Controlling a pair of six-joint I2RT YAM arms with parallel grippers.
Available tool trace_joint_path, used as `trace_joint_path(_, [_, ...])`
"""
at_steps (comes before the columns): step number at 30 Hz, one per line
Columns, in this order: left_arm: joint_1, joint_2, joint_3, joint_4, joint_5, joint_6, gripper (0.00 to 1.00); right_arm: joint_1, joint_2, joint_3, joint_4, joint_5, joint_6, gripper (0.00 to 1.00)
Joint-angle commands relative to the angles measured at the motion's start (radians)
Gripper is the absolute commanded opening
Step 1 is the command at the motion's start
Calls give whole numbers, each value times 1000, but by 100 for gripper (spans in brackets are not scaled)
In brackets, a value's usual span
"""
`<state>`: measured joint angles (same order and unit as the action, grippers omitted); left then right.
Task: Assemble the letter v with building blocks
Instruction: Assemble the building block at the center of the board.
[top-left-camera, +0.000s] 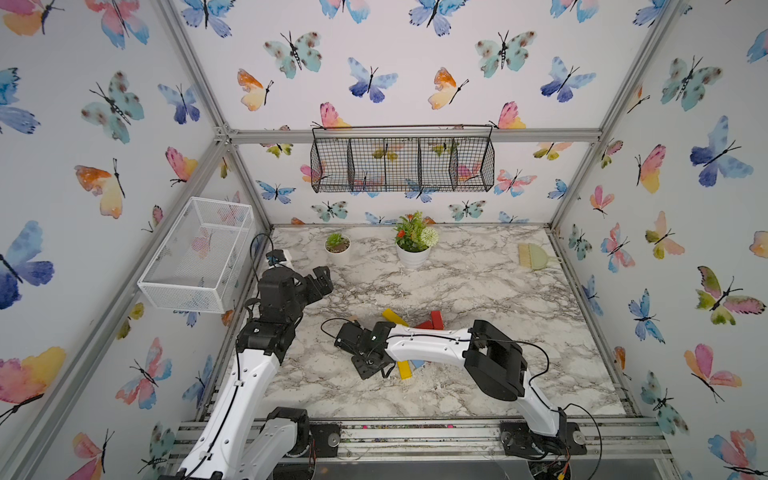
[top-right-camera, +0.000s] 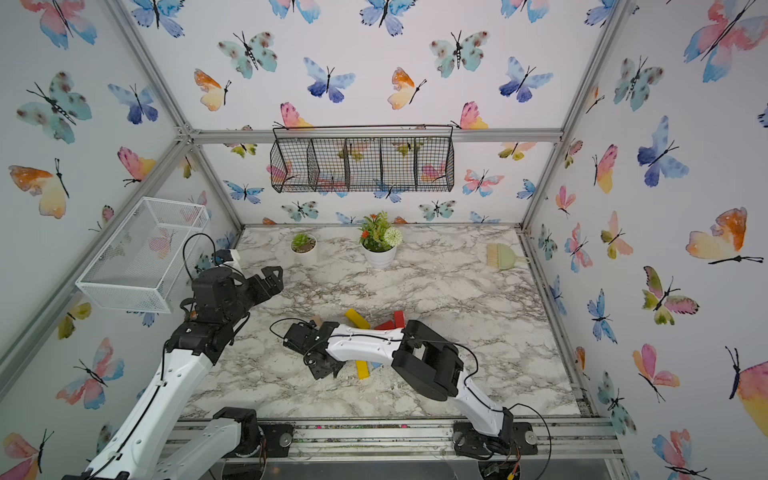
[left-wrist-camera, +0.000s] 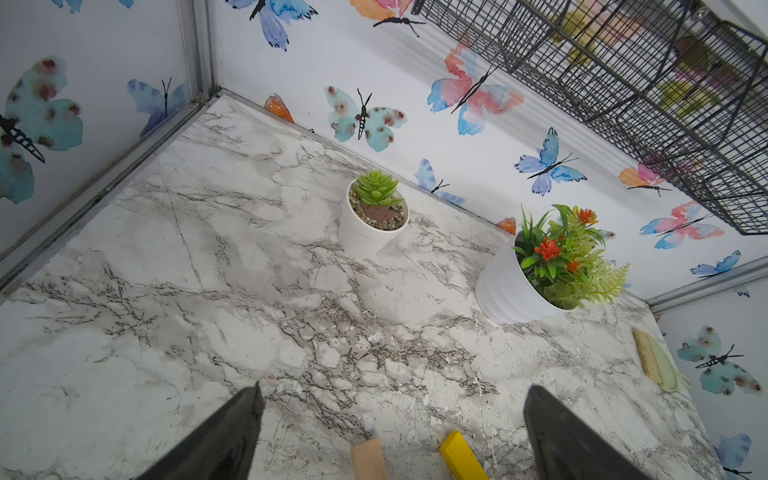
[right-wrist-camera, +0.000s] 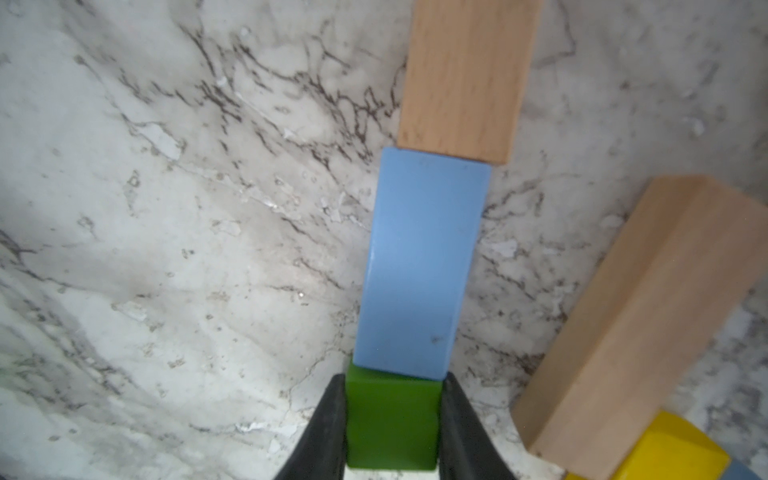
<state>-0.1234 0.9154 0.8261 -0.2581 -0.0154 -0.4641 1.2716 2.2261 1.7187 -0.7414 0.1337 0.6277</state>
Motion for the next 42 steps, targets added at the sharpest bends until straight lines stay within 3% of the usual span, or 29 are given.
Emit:
trace_joint_path(1, [9,-16,-7,19,19,2,98,6,46,8,-69,17,3,29])
trace_joint_path(19, [9,-21,-6,17,17,2,98,6,30,23,-64,34,-11,53])
trace_joint_path(31, [13,-16,-8,14,10,5,98,8,-121,-81,5,115,-46,76])
trace_joint_path(42, [16,-10,-9,14,6,5,98,32,-186,-193,20,132,-76,79])
